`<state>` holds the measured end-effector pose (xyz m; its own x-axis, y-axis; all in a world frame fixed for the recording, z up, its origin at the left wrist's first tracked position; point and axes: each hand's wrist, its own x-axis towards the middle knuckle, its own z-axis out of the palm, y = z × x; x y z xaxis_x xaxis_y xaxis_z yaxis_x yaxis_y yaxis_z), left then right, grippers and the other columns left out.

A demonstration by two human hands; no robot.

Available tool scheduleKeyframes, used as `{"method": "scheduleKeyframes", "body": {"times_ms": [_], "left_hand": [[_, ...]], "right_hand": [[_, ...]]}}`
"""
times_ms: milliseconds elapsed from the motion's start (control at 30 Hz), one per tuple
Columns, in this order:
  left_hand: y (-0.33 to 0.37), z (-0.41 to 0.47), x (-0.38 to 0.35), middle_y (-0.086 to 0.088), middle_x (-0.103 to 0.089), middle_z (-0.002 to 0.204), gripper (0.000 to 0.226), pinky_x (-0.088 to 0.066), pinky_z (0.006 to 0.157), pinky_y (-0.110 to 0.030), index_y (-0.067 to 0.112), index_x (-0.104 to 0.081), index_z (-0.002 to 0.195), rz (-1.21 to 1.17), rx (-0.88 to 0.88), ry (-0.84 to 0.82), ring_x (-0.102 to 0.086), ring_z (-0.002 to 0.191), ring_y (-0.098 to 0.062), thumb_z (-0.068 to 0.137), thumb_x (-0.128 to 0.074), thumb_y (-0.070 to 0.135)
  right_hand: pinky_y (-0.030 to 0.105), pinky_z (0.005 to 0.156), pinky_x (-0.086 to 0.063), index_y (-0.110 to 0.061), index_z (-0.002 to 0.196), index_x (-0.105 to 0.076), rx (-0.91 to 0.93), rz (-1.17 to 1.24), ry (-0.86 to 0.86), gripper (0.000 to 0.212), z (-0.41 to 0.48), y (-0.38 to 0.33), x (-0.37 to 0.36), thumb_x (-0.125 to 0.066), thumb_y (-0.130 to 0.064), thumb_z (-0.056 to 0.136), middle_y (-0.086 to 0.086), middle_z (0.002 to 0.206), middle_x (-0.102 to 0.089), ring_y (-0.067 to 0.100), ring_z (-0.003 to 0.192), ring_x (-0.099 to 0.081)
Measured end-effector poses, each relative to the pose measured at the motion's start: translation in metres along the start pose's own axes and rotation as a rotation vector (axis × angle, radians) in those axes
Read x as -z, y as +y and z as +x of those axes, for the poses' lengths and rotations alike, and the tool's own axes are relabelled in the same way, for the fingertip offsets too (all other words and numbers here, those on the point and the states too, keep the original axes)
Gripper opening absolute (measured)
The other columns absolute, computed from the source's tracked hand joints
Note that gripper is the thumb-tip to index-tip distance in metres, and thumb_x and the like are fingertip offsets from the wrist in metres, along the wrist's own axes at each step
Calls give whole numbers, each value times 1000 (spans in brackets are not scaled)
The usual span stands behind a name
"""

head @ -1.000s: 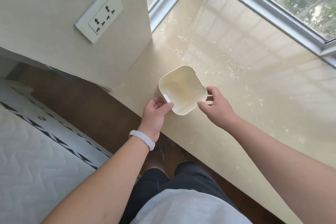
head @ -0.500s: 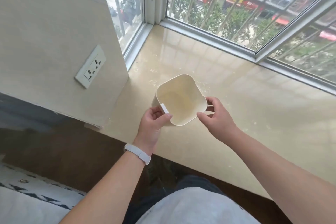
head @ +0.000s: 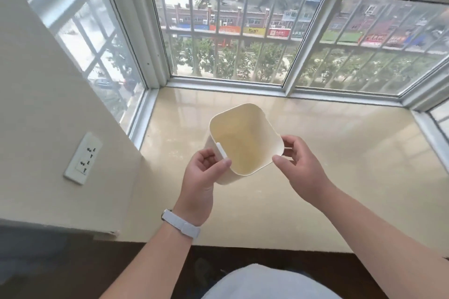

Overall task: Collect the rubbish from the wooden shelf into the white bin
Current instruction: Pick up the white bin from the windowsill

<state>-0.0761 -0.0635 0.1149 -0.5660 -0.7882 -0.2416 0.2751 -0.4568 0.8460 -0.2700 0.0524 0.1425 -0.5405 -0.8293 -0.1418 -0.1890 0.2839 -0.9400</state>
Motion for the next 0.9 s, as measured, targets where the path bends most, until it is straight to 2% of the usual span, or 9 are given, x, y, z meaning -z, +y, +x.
{"method": "scheduleKeyframes", "body": {"times_ms": [133,300,400,467,567,700,833,900], "left_hand": [[1,7,-45,-7,-74,100,55,-55,81,-24,4,-63,116,51,1,-92,-67,95,-21,68,-83,22],[-20,8,-121,-6,-73,92,53,-53,77,-23,1,-62,117,80,17,-225,-67,87,-19,70,-81,18],[-38,8,-164,-9,-73,93,50,-54,77,-25,1,-62,117,111,39,-299,-66,89,-21,71,-78,9],[-52,7,-197,-10,-72,94,43,-54,77,-26,1,-62,114,147,52,-338,-66,88,-22,73,-72,1],[-76,3,-246,-13,-72,93,41,-55,77,-26,0,-61,113,195,71,-377,-67,88,-23,73,-69,-2],[-110,-4,-309,-12,-72,94,44,-55,78,-28,2,-63,112,256,109,-460,-67,88,-24,69,-75,3],[-145,-15,-370,-9,-70,90,48,-54,77,-28,6,-65,107,292,161,-544,-65,85,-22,62,-80,12],[-160,-20,-398,-14,-67,93,49,-52,81,-33,6,-65,107,306,183,-593,-63,87,-26,61,-80,12]], "right_hand": [[22,83,-47,-35,120,-54,32,51,53,37,-10,3,44,-59,-32,83,-16,123,-62,4,115,-58],[19,82,-47,-33,124,-53,42,106,148,40,-33,19,122,-58,-31,85,-16,122,-63,5,111,-60],[22,83,-47,-30,127,-53,28,141,219,43,-48,33,167,-58,-33,84,-15,120,-64,8,109,-61],[28,89,-48,-27,129,-53,22,166,280,46,-61,46,199,-58,-34,83,-10,122,-63,10,110,-62],[33,90,-49,-28,127,-55,11,211,357,44,-82,69,242,-59,-34,83,-9,123,-64,12,107,-62],[27,85,-45,-33,122,-56,-5,257,450,38,-111,98,297,-59,-34,83,-17,118,-66,5,103,-64],[28,86,-46,-34,119,-57,-34,277,552,39,-145,125,350,-59,-40,81,-17,114,-67,6,105,-64],[29,86,-46,-35,116,-58,-42,284,607,38,-161,134,373,-60,-42,79,-18,112,-68,5,104,-64]]}}
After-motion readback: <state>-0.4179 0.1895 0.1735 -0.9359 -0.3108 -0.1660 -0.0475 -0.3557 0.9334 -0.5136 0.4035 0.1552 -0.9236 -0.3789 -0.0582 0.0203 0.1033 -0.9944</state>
